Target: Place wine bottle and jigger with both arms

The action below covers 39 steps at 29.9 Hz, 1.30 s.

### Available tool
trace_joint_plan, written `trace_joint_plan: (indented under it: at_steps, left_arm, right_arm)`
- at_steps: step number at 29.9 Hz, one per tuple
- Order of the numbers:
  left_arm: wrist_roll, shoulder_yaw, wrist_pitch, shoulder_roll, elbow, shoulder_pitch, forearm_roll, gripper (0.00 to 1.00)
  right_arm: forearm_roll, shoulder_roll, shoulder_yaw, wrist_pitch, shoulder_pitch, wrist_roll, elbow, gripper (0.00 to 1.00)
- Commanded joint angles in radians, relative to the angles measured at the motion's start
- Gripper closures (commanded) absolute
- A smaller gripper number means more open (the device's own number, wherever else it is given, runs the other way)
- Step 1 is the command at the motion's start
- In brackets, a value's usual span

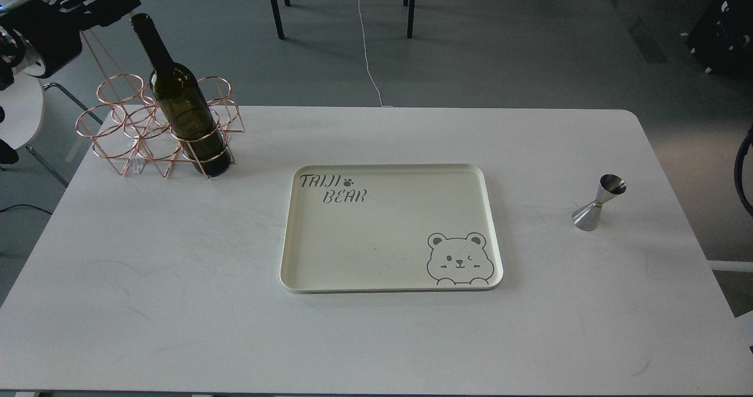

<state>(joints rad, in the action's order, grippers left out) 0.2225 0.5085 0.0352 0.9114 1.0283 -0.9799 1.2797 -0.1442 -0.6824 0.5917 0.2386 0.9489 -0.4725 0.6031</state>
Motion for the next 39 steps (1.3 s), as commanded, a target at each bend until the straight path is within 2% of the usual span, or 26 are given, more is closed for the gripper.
trace_joint_plan:
  at_steps: [1, 4, 6, 8, 11, 13, 19, 25, 29, 35, 39]
  left_arm:
    - [0.001, 0.002, -0.001, 0.047, -0.005, -0.046, -0.126, 0.02]
    - [0.008, 0.004, -0.005, 0.054, -0.031, -0.059, -0.262, 0.02]
    - [0.038, 0.004, -0.003, 0.049, -0.066, -0.057, -0.386, 0.02]
    - [0.096, -0.001, 0.000, 0.050, -0.091, -0.052, -0.518, 0.02]
    - [0.205, -0.011, 0.017, 0.055, -0.115, -0.031, -0.682, 0.02]
    - [0.241, -0.010, 0.058, 0.050, -0.149, 0.001, -0.758, 0.02]
    - [0.242, -0.008, 0.136, 0.018, -0.240, 0.056, -1.081, 0.02]
    - [0.251, -0.001, 0.287, -0.058, -0.356, 0.110, -1.253, 0.02]
    - [0.266, -0.001, 0.339, -0.086, -0.392, 0.177, -1.341, 0.02]
    - [0.266, 0.002, 0.376, -0.134, -0.402, 0.303, -1.542, 0.01]
    - [0.266, 0.002, 0.431, -0.160, -0.447, 0.319, -1.619, 0.01]
  right_arm:
    - [0.000, -0.002, 0.002, -0.001, -0.001, -0.003, 0.000, 0.03]
    - [0.000, -0.003, 0.002, -0.002, -0.001, -0.005, 0.000, 0.03]
    - [0.000, -0.003, 0.007, -0.004, -0.001, -0.005, 0.000, 0.03]
    - [0.000, -0.003, 0.011, -0.002, -0.001, -0.006, 0.000, 0.01]
    - [0.002, -0.005, 0.016, -0.002, -0.016, -0.011, 0.001, 0.00]
    - [0.005, -0.009, 0.033, -0.004, -0.021, -0.015, -0.008, 0.00]
    - [0.006, -0.011, 0.043, -0.007, -0.067, -0.016, -0.014, 0.00]
    - [0.141, -0.003, 0.042, 0.001, -0.116, -0.006, -0.014, 0.00]
    - [0.198, -0.002, 0.048, 0.019, -0.159, -0.002, -0.017, 0.00]
    - [0.299, 0.018, 0.049, 0.109, -0.228, -0.012, -0.066, 0.00]
    - [0.366, 0.069, 0.050, 0.136, -0.243, -0.008, -0.134, 0.00]
